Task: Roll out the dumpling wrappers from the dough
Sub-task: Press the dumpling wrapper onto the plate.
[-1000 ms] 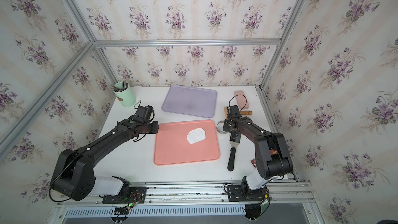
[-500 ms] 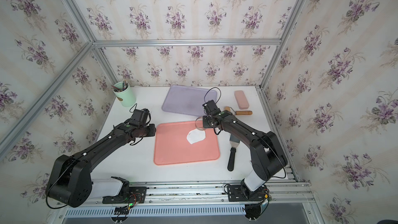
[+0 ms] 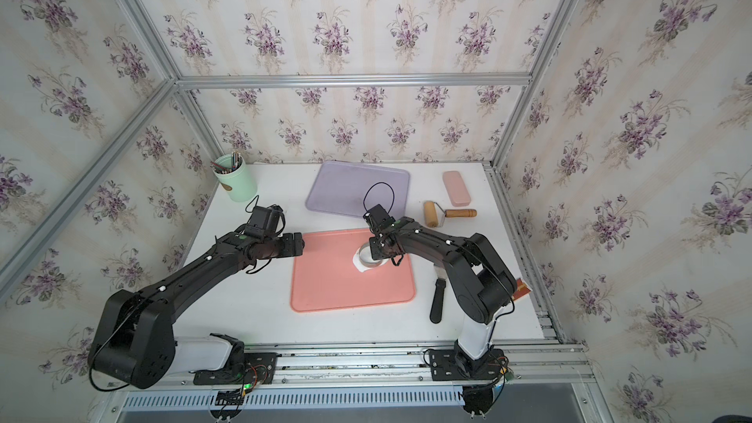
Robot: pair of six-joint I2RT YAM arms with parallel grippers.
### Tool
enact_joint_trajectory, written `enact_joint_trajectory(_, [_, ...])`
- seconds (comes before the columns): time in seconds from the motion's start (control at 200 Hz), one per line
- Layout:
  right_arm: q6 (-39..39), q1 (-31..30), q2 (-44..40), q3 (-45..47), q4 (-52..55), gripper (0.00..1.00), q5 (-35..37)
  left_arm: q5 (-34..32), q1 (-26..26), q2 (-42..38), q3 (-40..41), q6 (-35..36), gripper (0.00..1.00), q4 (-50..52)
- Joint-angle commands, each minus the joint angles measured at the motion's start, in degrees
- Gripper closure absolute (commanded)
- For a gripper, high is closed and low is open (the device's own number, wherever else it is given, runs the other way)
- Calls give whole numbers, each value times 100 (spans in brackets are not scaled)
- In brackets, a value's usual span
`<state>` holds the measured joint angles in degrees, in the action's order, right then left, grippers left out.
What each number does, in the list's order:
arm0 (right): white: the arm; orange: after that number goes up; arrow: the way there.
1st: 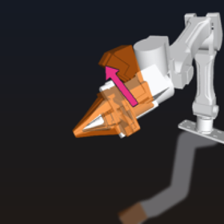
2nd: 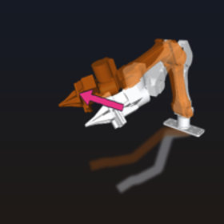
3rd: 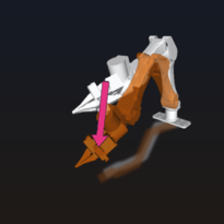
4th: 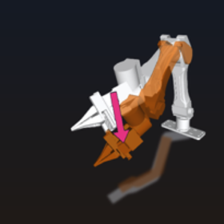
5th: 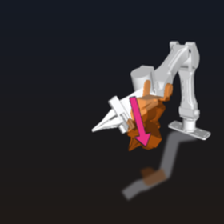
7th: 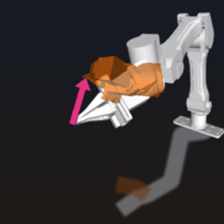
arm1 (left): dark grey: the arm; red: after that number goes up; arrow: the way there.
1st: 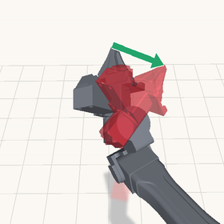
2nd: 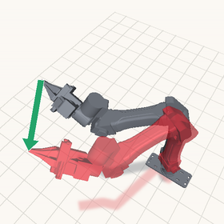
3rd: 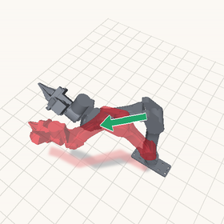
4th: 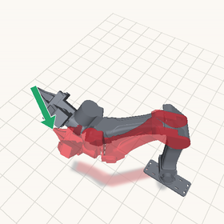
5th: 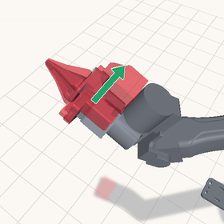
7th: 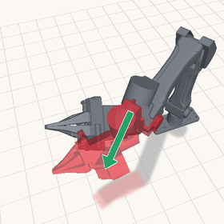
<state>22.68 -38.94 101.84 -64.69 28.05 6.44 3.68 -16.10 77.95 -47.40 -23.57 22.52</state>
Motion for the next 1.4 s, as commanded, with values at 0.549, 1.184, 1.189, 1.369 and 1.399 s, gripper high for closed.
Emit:
enact_joint_trajectory(0.549, [-226, -2, -31, 192, -136, 100, 399, 319, -65, 232, -269, 77, 48, 82])
enact_joint_trajectory(1.184, [-317, -10, -168, -24, 38, 71, 241, 1115, -1777, 1932, -1385, -535, 70, -951])
enact_joint_trajectory(1.189, [-321, -9, -171, -30, 40, 71, 234, 1116, -1780, 1942, -1394, -539, 71, -956])
enact_joint_trajectory(1.369, [-299, 33, -194, -104, -85, 70, 190, 1242, -1888, 2327, -1744, -455, 72, -960])
enact_joint_trajectory(1.399, [-303, 44, -171, -106, -142, 70, 132, 1239, -1900, 2414, -1810, -440, 74, -940])
